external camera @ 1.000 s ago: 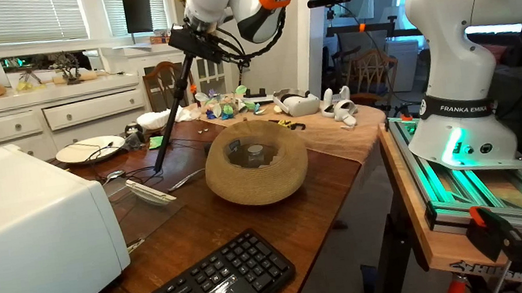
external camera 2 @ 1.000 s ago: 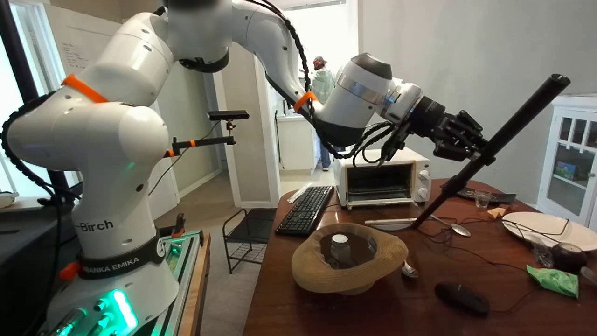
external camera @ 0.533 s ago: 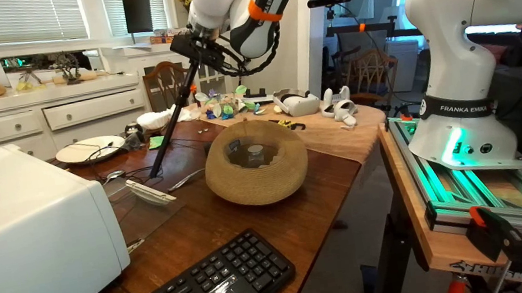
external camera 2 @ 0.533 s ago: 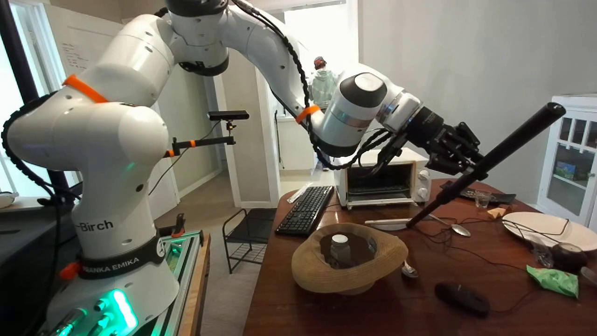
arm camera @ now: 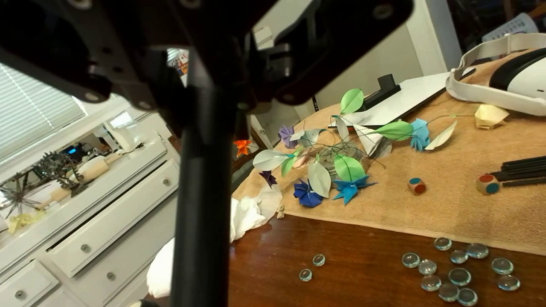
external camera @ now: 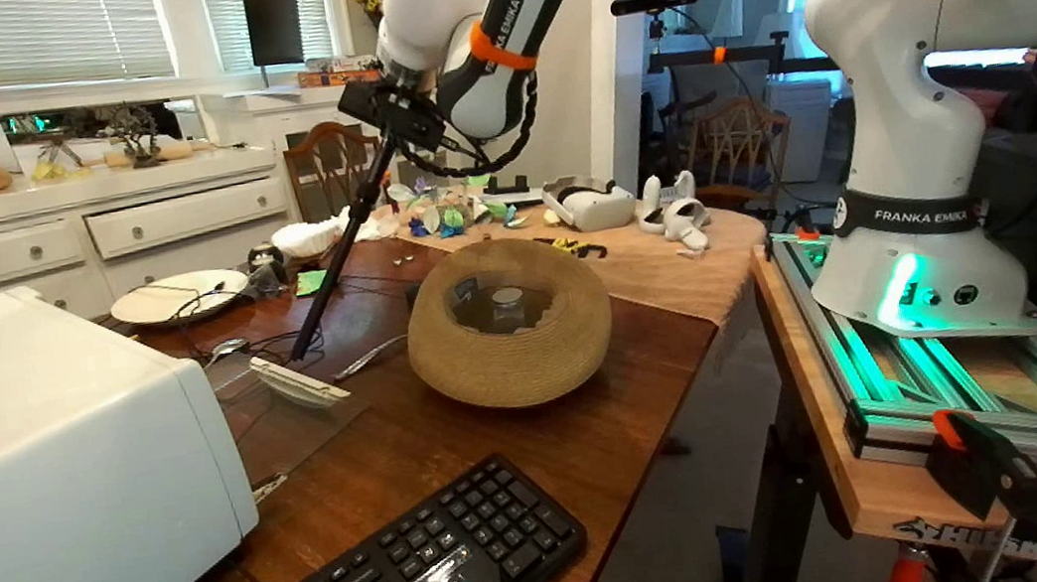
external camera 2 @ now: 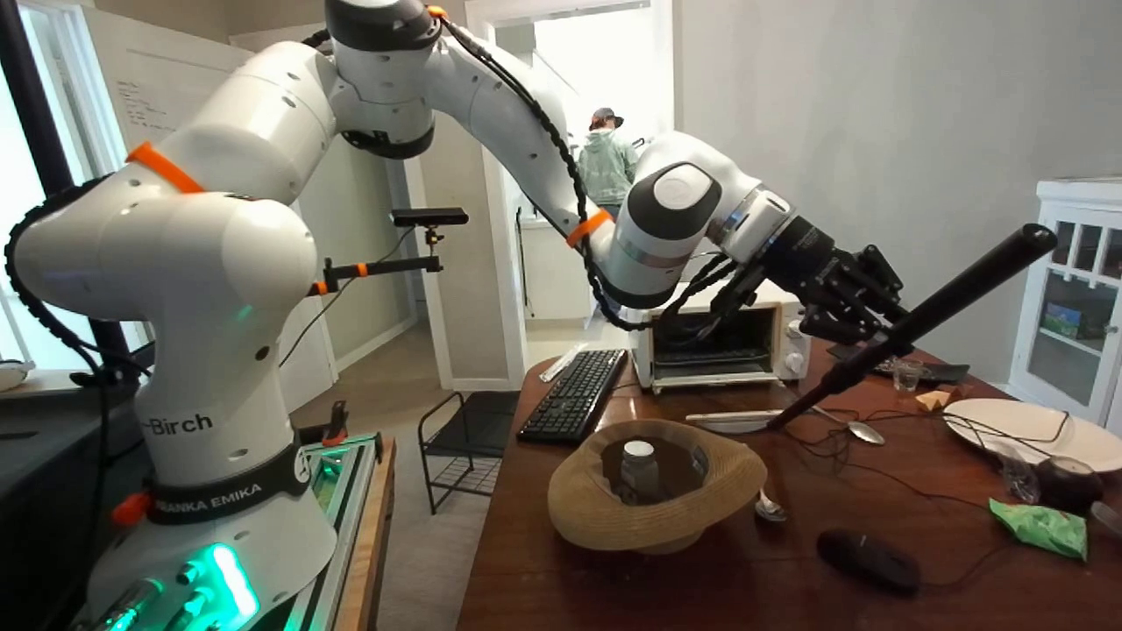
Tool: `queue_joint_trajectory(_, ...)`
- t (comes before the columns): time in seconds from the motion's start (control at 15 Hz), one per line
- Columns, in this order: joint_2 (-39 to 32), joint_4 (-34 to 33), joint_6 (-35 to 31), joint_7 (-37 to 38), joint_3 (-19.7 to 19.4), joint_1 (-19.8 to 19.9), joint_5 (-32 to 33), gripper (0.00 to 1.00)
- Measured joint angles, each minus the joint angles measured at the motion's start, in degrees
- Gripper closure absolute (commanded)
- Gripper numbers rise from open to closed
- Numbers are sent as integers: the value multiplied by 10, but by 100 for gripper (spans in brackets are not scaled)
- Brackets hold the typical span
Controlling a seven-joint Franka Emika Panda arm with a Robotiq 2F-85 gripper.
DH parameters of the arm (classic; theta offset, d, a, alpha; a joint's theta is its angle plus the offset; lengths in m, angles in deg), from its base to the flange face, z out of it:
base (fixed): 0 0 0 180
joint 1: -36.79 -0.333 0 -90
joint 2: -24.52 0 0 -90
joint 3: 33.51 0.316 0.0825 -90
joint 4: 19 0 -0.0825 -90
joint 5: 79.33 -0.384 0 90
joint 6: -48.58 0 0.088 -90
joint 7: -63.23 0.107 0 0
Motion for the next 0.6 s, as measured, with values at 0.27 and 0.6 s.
queue_joint_trajectory(0.27,-27,-6,0,-20,7,0,-54,93)
queue_joint_trajectory(0.6,-52,-31,0,-23,29,3,-94,93)
